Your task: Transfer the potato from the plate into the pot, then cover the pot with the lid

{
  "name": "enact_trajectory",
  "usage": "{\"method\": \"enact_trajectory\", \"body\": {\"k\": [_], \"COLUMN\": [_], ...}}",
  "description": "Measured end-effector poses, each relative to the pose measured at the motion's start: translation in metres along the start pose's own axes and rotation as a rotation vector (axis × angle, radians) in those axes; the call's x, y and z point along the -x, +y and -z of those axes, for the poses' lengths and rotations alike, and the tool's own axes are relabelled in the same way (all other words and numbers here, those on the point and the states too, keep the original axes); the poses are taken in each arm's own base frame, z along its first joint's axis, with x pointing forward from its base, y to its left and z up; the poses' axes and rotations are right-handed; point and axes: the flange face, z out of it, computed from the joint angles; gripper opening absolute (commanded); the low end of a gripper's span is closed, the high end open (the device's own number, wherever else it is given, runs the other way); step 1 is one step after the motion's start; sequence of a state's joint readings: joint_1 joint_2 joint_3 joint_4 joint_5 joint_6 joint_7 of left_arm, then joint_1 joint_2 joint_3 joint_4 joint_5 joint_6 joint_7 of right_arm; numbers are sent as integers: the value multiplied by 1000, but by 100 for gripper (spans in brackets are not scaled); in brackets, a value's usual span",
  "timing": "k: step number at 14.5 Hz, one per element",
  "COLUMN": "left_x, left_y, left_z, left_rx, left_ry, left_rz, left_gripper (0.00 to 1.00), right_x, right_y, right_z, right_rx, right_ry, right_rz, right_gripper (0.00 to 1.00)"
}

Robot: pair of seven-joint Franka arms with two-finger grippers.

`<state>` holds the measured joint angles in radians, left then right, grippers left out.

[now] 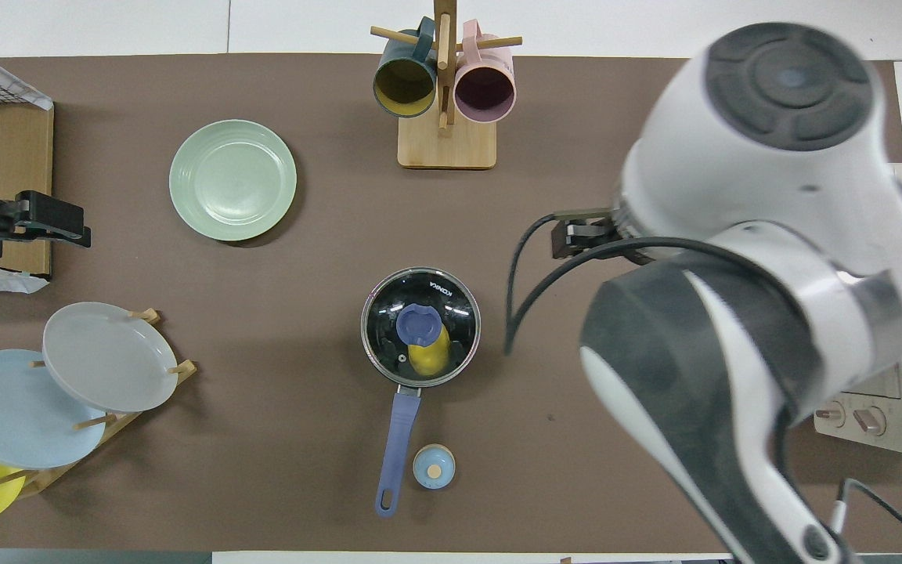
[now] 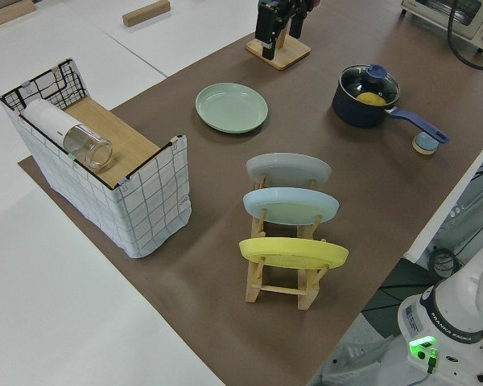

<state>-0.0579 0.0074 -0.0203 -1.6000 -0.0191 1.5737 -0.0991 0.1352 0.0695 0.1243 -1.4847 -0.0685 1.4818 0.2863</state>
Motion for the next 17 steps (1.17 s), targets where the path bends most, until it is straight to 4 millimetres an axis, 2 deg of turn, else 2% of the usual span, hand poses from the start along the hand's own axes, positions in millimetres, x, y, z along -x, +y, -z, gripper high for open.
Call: {"method": "enact_trajectory", "body": {"k": [2,4,8,12,17], "left_x": [0,0,0,0,0], "left_y": [0,0,0,0,0], "left_z": [0,0,0,0,0], "left_rx": [0,0,0,0,0], "left_ry": [0,0,0,0,0], "left_rz": [0,0,0,0,0], "left_gripper": [100,100,100,100,100], "right_x": [11,18,12,7,7], "right_y": [27,44,74,113,119], "right_z": [13,15,4,-5,-9], "right_rx": [1,6,2,-23,-24], "right_ry": [9,-8,-30,-50,-60], "right_rz": [10,18,-17,-77,-81], "right_gripper": [100,100,100,100,100]}}
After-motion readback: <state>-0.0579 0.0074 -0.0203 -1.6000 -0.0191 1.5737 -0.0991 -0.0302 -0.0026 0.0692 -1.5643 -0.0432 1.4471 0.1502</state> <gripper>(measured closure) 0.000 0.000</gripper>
